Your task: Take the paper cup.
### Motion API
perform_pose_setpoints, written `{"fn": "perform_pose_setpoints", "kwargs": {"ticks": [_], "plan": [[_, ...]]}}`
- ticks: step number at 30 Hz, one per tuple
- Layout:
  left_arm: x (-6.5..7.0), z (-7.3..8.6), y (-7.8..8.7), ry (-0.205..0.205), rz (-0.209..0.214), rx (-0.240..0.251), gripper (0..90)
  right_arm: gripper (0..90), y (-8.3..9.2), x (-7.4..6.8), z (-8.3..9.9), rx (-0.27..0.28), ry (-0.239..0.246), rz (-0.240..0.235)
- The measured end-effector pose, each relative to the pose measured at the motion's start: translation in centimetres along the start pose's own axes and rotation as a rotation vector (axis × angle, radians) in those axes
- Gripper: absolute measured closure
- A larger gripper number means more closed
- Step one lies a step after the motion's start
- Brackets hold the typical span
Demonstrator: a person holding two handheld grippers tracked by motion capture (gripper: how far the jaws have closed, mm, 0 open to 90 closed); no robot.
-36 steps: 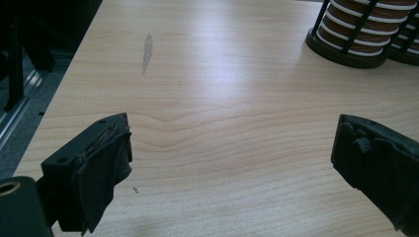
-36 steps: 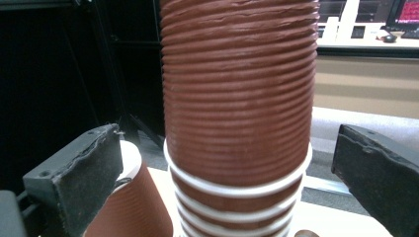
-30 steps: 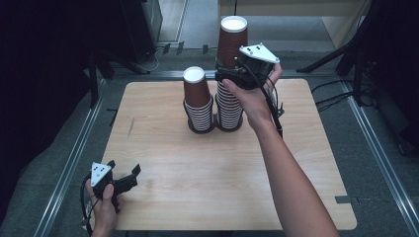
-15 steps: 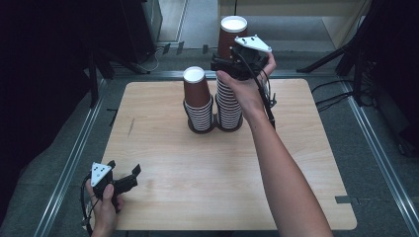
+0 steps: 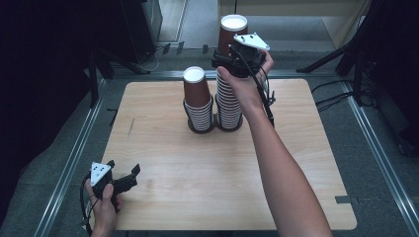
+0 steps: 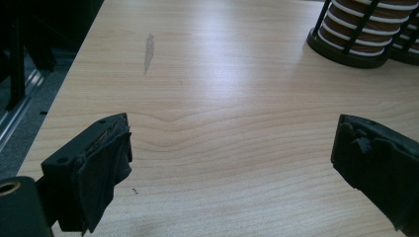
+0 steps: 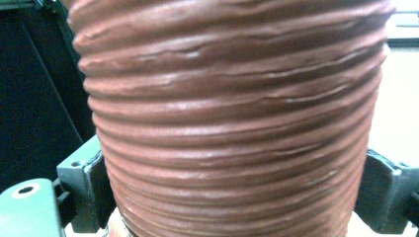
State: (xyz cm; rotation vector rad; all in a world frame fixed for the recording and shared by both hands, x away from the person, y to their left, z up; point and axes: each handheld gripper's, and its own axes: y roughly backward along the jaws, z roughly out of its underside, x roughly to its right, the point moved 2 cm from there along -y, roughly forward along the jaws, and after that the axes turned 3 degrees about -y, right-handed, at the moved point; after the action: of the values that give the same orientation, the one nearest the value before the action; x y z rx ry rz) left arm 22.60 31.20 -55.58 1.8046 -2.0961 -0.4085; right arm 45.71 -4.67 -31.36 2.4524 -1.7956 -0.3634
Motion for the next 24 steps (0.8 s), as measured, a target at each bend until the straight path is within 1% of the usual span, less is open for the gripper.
{"fn": "perform_pose_setpoints", "kwargs": {"ticks": [3,6,8,9,10,11,12,16,21,24], "plan": [[0.1,-0.2,-0.1,-0.008,-0.002,-0.008,2.3,10.4,0.3,-0.1,-0.6,0.016,0.007,-0.001],[0.2,-0.5,-0.2,-0.013,0.002,-0.015,2.3,10.6,0.4,-0.2,-1.1,0.018,0.013,-0.002],[0.4,-1.0,0.0,-0.011,0.012,-0.007,2.3,10.7,0.6,-0.3,-1.9,0.025,0.024,-0.002],[0.4,-1.0,0.0,-0.011,0.012,-0.007,2.3,10.7,0.7,-0.4,-2.1,0.028,0.023,-0.003],[0.6,-1.4,0.1,-0.018,0.019,-0.003,2.3,10.8,0.8,-0.4,-2.3,0.031,0.022,0.0],[0.6,-1.4,0.1,-0.018,0.019,-0.003,2.3,10.8,0.8,-0.4,-2.3,0.031,0.022,0.0],[0.8,-1.8,0.1,-0.023,0.025,0.002,2.3,10.8,0.9,-0.5,-2.7,0.038,0.023,-0.002],[1.0,-2.4,0.1,-0.023,0.034,0.012,2.3,10.9,1.2,-0.7,-3.3,0.053,0.025,-0.001],[1.0,-2.7,-0.1,-0.016,0.037,0.017,2.3,10.9,1.4,-0.8,-4.0,0.066,0.013,-0.005],[1.1,-2.7,-0.2,-0.014,0.039,0.015,2.3,11.0,1.6,-0.9,-4.4,0.075,0.016,-0.007]]}}
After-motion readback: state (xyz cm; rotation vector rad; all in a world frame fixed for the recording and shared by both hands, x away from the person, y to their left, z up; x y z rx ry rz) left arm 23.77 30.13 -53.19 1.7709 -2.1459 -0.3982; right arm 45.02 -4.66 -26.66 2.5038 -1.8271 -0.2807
